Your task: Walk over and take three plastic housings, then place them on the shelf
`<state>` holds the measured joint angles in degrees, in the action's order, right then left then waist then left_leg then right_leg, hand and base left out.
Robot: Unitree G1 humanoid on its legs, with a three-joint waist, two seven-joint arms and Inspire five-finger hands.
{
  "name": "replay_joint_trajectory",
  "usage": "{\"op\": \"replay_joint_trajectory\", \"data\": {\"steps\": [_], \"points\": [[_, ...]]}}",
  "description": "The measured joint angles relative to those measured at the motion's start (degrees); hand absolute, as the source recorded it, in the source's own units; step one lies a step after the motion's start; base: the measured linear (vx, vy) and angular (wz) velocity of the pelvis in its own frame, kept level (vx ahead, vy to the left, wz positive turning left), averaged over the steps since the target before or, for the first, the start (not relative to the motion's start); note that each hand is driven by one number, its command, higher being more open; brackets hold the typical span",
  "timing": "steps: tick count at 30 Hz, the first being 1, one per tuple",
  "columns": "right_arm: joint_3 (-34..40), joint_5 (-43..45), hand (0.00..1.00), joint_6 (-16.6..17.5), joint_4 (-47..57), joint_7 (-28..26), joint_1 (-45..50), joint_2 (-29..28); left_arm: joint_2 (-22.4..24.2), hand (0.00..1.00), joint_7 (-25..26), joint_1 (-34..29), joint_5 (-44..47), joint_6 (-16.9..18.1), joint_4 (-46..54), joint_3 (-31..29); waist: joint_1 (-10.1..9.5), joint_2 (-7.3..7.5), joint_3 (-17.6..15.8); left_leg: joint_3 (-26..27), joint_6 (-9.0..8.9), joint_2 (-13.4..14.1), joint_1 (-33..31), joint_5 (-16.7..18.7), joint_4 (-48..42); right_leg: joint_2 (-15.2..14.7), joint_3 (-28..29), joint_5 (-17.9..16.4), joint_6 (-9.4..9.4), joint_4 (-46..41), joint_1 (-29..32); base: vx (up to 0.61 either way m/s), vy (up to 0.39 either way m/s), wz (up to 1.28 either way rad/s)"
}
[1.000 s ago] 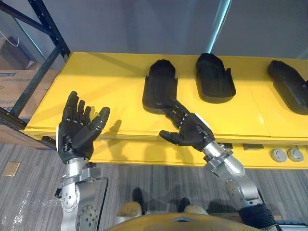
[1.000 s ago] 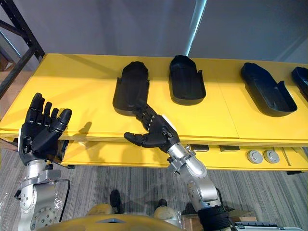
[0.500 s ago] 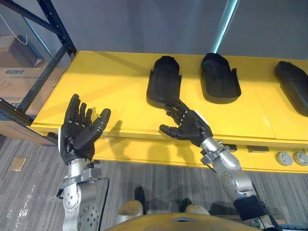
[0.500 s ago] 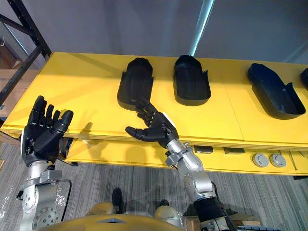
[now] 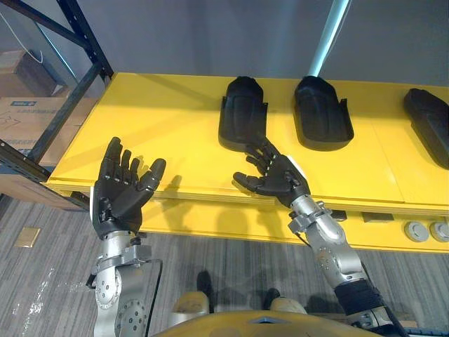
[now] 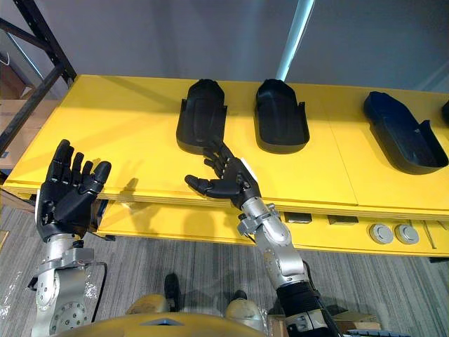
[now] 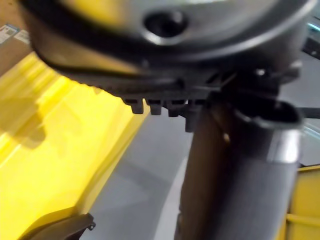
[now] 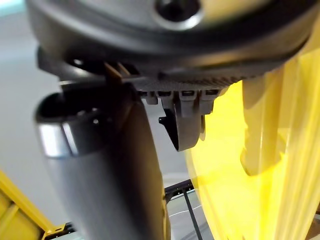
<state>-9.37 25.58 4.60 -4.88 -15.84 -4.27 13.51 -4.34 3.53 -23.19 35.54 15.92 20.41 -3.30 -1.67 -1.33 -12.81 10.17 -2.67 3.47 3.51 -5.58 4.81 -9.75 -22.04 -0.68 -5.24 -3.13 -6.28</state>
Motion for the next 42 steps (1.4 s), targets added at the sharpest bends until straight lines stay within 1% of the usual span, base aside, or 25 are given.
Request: {"op": "replay_joint_trajectory", "data": {"steps": [5, 11, 16, 17, 18, 20, 22, 23, 25, 27, 29, 30, 31, 32, 33, 34, 35, 36, 38, 40, 41, 42], "points": [[0.13, 0.16, 1.0, 0.01, 0.0, -0.24, -0.09, -0.26, 0.0, 1.0, -0.07, 0.0, 0.0, -0.34, 0.0, 0.44, 0.05, -0.11, -0.06, -0.08, 0.34, 0.0, -0.02, -0.26, 0.01, 0.0, -0.04, -0.01, 0.0, 0.0, 0.0, 0.0, 0.0, 0.0], [0.43, 0.56, 1.0, 0.06, -0.01, -2.35, -0.07, -0.3, 0.0, 1.0, -0.68, 0.0, -0.02, -1.18, 0.0, 0.64, 0.1, -0.12, -0.06, -0.58, 0.36, -0.05, -0.04, -0.36, 0.02, -0.03, -0.4, -0.01, 0.0, 0.01, -0.15, 0.0, 0.0, 0.01], [0.46, 0.54, 1.0, 0.24, 1.49, -3.7, 0.68, -0.26, -0.02, 1.0, -2.28, 0.01, -0.02, -1.18, 0.01, 0.62, 0.14, -0.25, 0.03, -0.45, 0.2, -0.04, -0.07, -0.28, 0.1, 0.03, -0.54, 0.0, -0.01, 0.26, -0.32, 0.0, 0.0, 0.01], [0.62, 0.53, 1.0, 0.24, 3.87, -4.03, 1.88, -0.2, -0.02, 1.0, -2.44, 0.03, -0.05, -1.18, 0.02, 0.59, 0.13, -0.37, 0.1, -0.38, -0.03, -0.04, -0.09, -0.11, 0.13, 0.05, -0.51, 0.01, -0.02, 0.35, -0.31, 0.05, -0.013, -0.28], [4.51, 0.45, 1.0, 0.34, 17.62, -9.61, 8.83, 0.29, -0.04, 1.0, -3.2, 0.24, -0.12, -1.17, 0.07, -0.92, 0.67, -0.33, 2.54, 1.21, 0.01, 0.25, -0.09, 0.25, 0.06, 0.38, 0.82, 0.28, -0.28, 1.33, 0.09, 0.08, -0.022, -0.32], [5.87, 0.45, 1.0, 0.33, 17.62, -10.01, 9.56, 0.28, -0.06, 1.0, -3.8, 0.68, -0.13, -1.17, 0.07, -0.93, 0.75, -0.06, 3.41, 1.52, -0.09, 0.35, -0.09, 0.34, 0.06, 0.53, 1.16, 0.28, -0.28, 1.46, 0.13, 0.06, -0.023, -0.2], [6.32, 0.44, 1.0, 0.33, 17.62, -10.15, 10.2, 0.3, -0.06, 1.0, -4.04, 0.87, -0.13, -1.17, 0.08, -0.97, 0.76, -0.03, 3.46, 1.59, -0.1, 0.39, 0.01, 0.35, 0.07, 0.79, 1.24, 0.28, -0.27, 1.47, 0.14, 0.0, 0.0, 0.0], [6.56, 0.42, 1.0, 0.21, 17.83, -10.23, 10.61, 0.33, -0.06, 1.0, -4.05, 0.91, -0.13, -1.2, 0.11, -1.04, 1.1, 0.03, 3.53, 1.77, -0.11, 0.43, 0.08, 0.39, 0.06, 0.87, 1.41, 0.29, -0.28, 1.49, 0.18, 0.01, -0.018, -0.07], [8.39, 0.37, 1.0, -0.44, 21.72, -11.35, 13.4, 0.37, -0.04, 1.0, -4.11, 1.32, -0.02, -1.21, 0.78, -2.23, 1.13, 0.04, 3.57, 2.92, -0.22, 0.57, 0.77, 0.62, 0.04, 1.0, 2.4, 0.32, -0.29, 1.48, 0.24, 0.01, 0.001, -0.32], [9.03, -0.92, 1.0, 0.95, 25.67, -7.44, 14.6, 0.48, -0.05, 1.0, -5.05, 1.48, 0.46, -1.22, 1.55, -3.82, 1.41, 0.09, 3.92, 6.09, -0.52, 1.05, 2.14, 1.51, 0.07, 1.37, 5.59, 0.57, -0.2, 1.42, 0.52, 0.0, 0.021, -0.75], [12.55, -3.61, 1.0, 3.66, 26.77, 2.24, 14.71, -0.99, -0.07, 1.0, -7.37, 2.86, 0.47, -1.67, 1.63, -3.45, 2.89, 0.39, 6.99, 9.01, -0.87, 1.36, 2.08, 2.43, 0.21, 1.49, 8.54, 1.02, -0.18, 1.76, 2.16, 0.01, 0.031, -0.66], [14.07, -4.19, 1.0, 3.83, 26.77, 4.38, 14.72, -1.46, -0.06, 1.0, -8.22, 3.38, 0.48, -1.79, 1.64, -2.91, 3.44, 0.46, 7.49, 9.43, -0.91, 1.36, 2.13, 2.54, 0.2, 1.54, 9.03, 1.25, -0.17, 2.1, 2.28, 0.03, 0.026, -0.48], [16.38, -5.11, 1.0, 3.94, 26.76, 7.75, 14.9, -2.37, -0.07, 1.0, -9.54, 3.99, 0.58, -1.99, 1.64, -1.97, 3.86, 0.44, 8.02, 10.64, -0.79, 1.46, 2.39, 2.64, 0.09, 1.77, 10.08, 1.78, -0.18, 2.34, 2.72, 0.03, 0.02, -0.63], [18.96, -5.26, 1.0, 4.34, 26.76, 12.07, 15.51, -3.64, -0.07, 1.0, -10.79, 4.7, 0.59, -2.21, 1.65, -0.67, 4.16, 0.43, 8.06, 12.93, -0.8, 1.6, 3.15, 2.93, 0.02, 1.96, 12.3, 2.19, -0.17, 2.34, 3.31, 0.03, 0.037, -0.94], [20.98, -6.95, 1.0, 4.64, 26.76, 16.03, 16.8, -5.02, -0.07, 1.0, -11.37, 4.96, 0.6, -2.21, 1.66, 0.85, 5.05, 0.43, 8.06, 15.06, -0.96, 1.72, 4.02, 3.36, 0.01, 2.24, 14.42, 2.53, -0.27, 2.4, 3.75, 0.02, 0.035, -0.95], [21.83, -7.6, 1.0, 4.64, 26.8, 17.85, 17.8, -5.57, -0.1, 1.0, -11.39, 5.02, 0.6, -2.23, 1.66, 1.63, 5.49, 0.42, 8.07, 16.28, -1.04, 1.79, 4.37, 3.62, 0.0, 2.41, 15.36, 2.67, -0.24, 2.41, 3.95, 0.01, 0.036, -0.94], [22.8, -10.55, 1.0, 4.57, 26.82, 21.14, 19.62, -6.11, -0.11, 1.0, -11.33, 5.13, 0.6, -2.22, 1.66, 3.16, 6.03, 0.42, 8.06, 18.36, -1.25, 1.98, 5.23, 4.2, -0.02, 2.88, 17.36, 2.93, -0.28, 2.45, 4.28, 0.01, 0.038, -1.14], [24.65, -17.16, 1.0, 3.77, 27.11, 25.44, 23.02, -7.32, -0.18, 1.0, -10.81, 5.45, 0.57, -2.24, 1.66, 5.58, 7.37, 0.48, 8.06, 21.65, -1.8, 2.52, 6.13, 5.63, -1.2, 3.41, 20.36, 3.53, -0.38, 3.16, 4.42, 0.01, 0.032, -1.15], [26.18, -21.18, 1.0, 3.03, 27.82, 28.18, 26.69, -8.1, -0.26, 1.0, -9.16, 6.16, 0.55, -2.24, 1.67, 8.74, 8.56, 0.45, 8.09, 24.89, -2.37, 3.48, 6.58, 7.66, -3.61, 4.07, 23.1, 3.94, -0.58, 3.78, 4.6, 0.02, 0.003, -1.06], [27.28, -21.87, 1.0, 2.38, 30.32, 30.39, 33.74, -10.25, -0.28, 1.0, -5.84, 8.05, -0.07, -2.29, 1.66, 13.95, 10.8, 0.13, 8.43, 29.5, -3.61, 5.84, 7.09, 10.79, -7.87, 5.44, 26.16, 4.22, -0.65, 4.19, 5.04, 0.04, -0.03, -1.07], [27.36, -21.87, 1.0, 2.38, 31.0, 30.48, 35.57, -10.83, -0.3, 1.0, -5.07, 8.51, -0.23, -2.29, 1.66, 15.12, 11.49, 0.06, 8.57, 30.49, -3.93, 6.51, 7.11, 11.48, -8.89, 5.9, 26.79, 4.28, -0.72, 4.2, 5.25, 0.06, -0.053, -0.79], [27.36, -21.85, 1.0, 2.39, 32.01, 30.52, 38.16, -11.89, -0.33, 1.0, -4.08, 9.5, -0.23, -2.38, 1.62, 16.78, 12.48, -0.53, 8.87, 31.73, -4.37, 7.57, 7.21, 12.26, -10.45, 6.46, 27.37, 4.38, -0.71, 4.22, 5.4, 0.06, -0.075, -0.66]]}}
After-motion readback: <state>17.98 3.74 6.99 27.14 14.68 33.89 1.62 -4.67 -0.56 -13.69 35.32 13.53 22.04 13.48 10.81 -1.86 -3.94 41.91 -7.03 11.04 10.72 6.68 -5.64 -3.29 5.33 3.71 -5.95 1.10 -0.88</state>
